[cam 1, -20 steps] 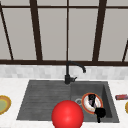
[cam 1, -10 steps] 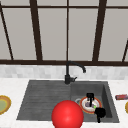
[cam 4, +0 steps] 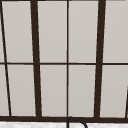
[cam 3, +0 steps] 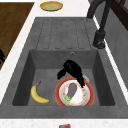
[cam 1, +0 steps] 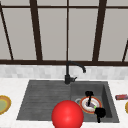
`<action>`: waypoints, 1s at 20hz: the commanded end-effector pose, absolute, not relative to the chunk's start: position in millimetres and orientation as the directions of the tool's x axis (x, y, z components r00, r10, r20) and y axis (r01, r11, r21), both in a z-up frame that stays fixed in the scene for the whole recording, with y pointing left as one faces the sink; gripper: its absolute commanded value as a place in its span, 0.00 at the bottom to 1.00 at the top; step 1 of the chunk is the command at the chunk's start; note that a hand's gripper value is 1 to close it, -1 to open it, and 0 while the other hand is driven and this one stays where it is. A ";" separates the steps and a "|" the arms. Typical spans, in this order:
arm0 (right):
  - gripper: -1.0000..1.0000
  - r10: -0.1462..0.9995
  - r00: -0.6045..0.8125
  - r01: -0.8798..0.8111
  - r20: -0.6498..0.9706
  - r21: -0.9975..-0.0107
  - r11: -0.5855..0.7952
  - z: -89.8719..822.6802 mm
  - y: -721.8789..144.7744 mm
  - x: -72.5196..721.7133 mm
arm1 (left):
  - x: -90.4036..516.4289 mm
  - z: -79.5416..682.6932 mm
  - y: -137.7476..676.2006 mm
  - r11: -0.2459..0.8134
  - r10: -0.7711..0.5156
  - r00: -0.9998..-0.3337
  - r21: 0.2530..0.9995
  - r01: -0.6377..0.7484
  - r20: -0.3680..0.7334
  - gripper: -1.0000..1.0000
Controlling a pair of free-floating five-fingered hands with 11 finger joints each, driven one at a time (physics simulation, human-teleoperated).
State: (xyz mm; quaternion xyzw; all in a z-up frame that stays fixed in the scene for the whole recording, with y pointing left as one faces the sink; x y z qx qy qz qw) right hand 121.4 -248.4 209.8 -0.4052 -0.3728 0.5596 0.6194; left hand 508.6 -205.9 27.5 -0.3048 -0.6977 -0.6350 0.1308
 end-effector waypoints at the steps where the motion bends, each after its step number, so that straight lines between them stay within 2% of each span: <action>1: 0.50 0.995 0.096 -0.391 0.008 -0.919 0.045 209.8 -248.4 121.4 | 495.3 33.1 -186.9 -0.005 0.251 -0.803 0.831 0.557 0.540 0.00; 20: 0.50 0.995 0.096 -0.391 0.008 -0.919 0.045 209.8 -248.4 121.4 | 469.8 111.5 -100.1 -0.023 0.287 -0.764 0.802 0.597 0.577 0.00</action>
